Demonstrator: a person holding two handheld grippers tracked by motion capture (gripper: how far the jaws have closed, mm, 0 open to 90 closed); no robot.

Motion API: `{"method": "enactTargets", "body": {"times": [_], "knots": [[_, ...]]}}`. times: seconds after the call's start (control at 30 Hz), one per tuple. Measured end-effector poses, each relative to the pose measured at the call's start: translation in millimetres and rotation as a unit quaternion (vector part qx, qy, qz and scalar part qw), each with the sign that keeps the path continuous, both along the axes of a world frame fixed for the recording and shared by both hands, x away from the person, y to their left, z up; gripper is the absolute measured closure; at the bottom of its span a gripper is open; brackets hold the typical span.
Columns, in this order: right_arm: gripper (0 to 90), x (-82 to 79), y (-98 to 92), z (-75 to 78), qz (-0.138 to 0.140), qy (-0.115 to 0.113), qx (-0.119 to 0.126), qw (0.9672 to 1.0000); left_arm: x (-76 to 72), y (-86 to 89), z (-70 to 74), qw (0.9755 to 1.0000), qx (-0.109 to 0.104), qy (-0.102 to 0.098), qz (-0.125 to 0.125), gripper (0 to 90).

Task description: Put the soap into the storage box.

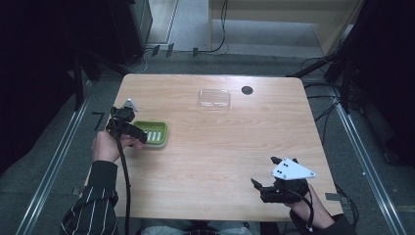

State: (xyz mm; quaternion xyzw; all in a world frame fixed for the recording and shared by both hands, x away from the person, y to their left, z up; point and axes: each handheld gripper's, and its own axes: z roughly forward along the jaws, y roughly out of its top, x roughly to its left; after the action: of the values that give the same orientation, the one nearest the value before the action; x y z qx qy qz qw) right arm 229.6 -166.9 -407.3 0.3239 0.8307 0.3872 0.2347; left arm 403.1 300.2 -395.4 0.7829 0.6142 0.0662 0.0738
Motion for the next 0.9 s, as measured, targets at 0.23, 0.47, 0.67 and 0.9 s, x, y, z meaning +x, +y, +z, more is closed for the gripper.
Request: {"method": "enactTargets", "body": {"times": [0.23,0.47,0.67,0.9], "knots": [[13.8,-1.3,-2.9,-0.2,-0.005,0.001,0.000,1.0000,4.3,-3.3,2.2,1.0000,-0.006,-0.001,-0.004,13.7],[13.8,-3.9,-5.4,-0.4,-0.012,0.002,-0.001,0.9999,7.3,-7.3,3.6,0.9999,-0.008,-0.002,-0.009,13.7],[13.8,-5.0,-6.9,-0.3,-0.014,0.003,-0.001,0.9999,10.8,-8.2,4.0,0.9999,-0.011,-0.005,-0.010,13.7],[13.9,-6.1,-8.9,-0.6,-0.018,0.005,-0.001,0.9998,15.1,-11.3,3.1,0.9996,-0.026,-0.009,-0.009,13.8]]}}
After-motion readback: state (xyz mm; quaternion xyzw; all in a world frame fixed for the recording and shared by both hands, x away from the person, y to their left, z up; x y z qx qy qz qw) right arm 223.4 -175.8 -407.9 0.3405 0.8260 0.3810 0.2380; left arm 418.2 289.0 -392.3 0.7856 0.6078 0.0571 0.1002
